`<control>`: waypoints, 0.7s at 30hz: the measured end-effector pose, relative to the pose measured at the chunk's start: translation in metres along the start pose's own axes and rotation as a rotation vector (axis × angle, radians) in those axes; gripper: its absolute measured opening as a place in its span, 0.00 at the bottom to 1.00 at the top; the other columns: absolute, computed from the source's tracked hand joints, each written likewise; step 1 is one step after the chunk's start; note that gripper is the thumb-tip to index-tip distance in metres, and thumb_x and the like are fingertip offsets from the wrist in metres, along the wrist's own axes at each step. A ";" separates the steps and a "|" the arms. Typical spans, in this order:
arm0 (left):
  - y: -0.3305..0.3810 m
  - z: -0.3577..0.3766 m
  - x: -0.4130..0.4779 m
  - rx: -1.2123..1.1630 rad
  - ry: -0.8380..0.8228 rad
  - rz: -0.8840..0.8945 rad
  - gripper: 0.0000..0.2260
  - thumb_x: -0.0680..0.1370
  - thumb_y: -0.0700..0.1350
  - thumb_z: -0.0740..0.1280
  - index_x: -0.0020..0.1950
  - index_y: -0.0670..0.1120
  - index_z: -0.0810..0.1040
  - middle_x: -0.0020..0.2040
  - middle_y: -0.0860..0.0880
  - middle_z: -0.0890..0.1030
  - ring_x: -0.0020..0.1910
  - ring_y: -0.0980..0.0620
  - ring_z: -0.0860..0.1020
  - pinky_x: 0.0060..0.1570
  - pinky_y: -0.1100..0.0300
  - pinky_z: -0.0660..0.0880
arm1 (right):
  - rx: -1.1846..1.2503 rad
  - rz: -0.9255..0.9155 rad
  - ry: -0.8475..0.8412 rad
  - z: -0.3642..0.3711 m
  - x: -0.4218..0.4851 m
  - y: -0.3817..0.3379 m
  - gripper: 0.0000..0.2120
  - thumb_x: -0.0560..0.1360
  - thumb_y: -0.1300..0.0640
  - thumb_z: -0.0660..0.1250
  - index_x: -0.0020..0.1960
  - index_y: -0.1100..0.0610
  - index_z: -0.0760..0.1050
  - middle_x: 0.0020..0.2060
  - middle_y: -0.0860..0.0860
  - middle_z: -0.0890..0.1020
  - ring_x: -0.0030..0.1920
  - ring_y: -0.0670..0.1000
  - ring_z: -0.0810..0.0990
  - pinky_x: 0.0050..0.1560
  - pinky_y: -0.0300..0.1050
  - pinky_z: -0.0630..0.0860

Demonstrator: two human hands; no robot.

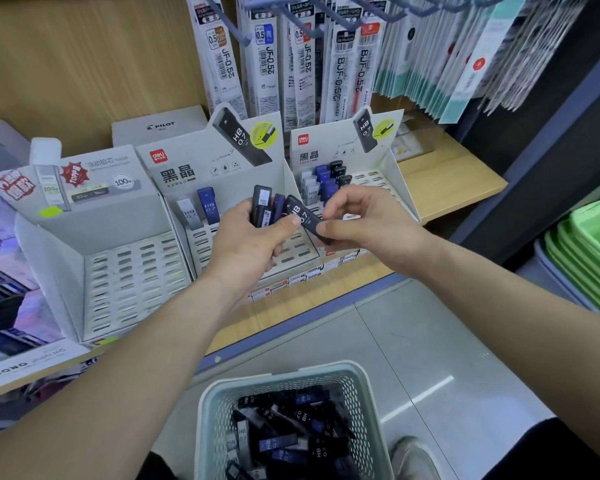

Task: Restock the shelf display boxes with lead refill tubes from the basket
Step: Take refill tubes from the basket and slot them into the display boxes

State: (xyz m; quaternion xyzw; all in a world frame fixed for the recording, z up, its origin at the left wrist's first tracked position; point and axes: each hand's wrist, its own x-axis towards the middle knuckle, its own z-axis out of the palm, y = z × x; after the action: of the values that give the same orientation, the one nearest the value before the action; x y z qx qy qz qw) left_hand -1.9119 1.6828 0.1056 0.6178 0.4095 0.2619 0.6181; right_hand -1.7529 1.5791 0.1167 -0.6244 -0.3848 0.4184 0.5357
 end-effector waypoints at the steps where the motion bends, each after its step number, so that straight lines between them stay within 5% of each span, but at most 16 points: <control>1: -0.001 0.000 0.000 0.031 -0.003 0.004 0.07 0.75 0.43 0.75 0.51 0.46 0.79 0.29 0.52 0.74 0.27 0.54 0.69 0.23 0.63 0.65 | -0.030 0.003 0.002 0.002 0.000 0.001 0.07 0.74 0.67 0.73 0.44 0.59 0.77 0.36 0.53 0.80 0.40 0.57 0.85 0.50 0.62 0.83; 4: -0.002 0.001 -0.002 0.067 -0.041 0.023 0.08 0.75 0.42 0.75 0.52 0.45 0.80 0.29 0.52 0.74 0.26 0.55 0.69 0.23 0.63 0.65 | -0.066 0.012 -0.021 0.003 0.000 -0.001 0.11 0.75 0.67 0.72 0.55 0.58 0.75 0.42 0.57 0.81 0.43 0.64 0.85 0.51 0.67 0.81; 8: -0.002 -0.001 -0.001 0.054 -0.090 -0.013 0.10 0.75 0.43 0.75 0.55 0.47 0.80 0.36 0.47 0.78 0.28 0.54 0.70 0.25 0.62 0.65 | -0.166 -0.044 0.015 -0.013 0.001 -0.011 0.22 0.78 0.68 0.67 0.66 0.49 0.74 0.47 0.59 0.80 0.45 0.60 0.86 0.49 0.56 0.84; 13: -0.004 -0.005 -0.001 0.050 -0.167 -0.154 0.06 0.78 0.42 0.71 0.54 0.46 0.79 0.43 0.46 0.81 0.32 0.53 0.72 0.26 0.62 0.66 | -0.263 -0.058 0.379 -0.050 0.017 0.001 0.09 0.79 0.60 0.68 0.56 0.50 0.76 0.43 0.53 0.84 0.41 0.54 0.86 0.45 0.52 0.84; 21: -0.005 -0.010 -0.005 0.019 -0.274 -0.219 0.03 0.80 0.36 0.66 0.51 0.42 0.78 0.49 0.42 0.81 0.38 0.51 0.73 0.31 0.60 0.69 | -0.466 -0.099 0.441 -0.053 0.041 0.017 0.09 0.77 0.62 0.70 0.46 0.49 0.77 0.43 0.47 0.81 0.45 0.53 0.85 0.53 0.55 0.82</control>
State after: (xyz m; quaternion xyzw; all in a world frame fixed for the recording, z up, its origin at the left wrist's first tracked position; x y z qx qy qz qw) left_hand -1.9233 1.6838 0.1026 0.6052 0.3888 0.1022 0.6871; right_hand -1.6881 1.5964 0.0996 -0.7862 -0.3749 0.1474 0.4686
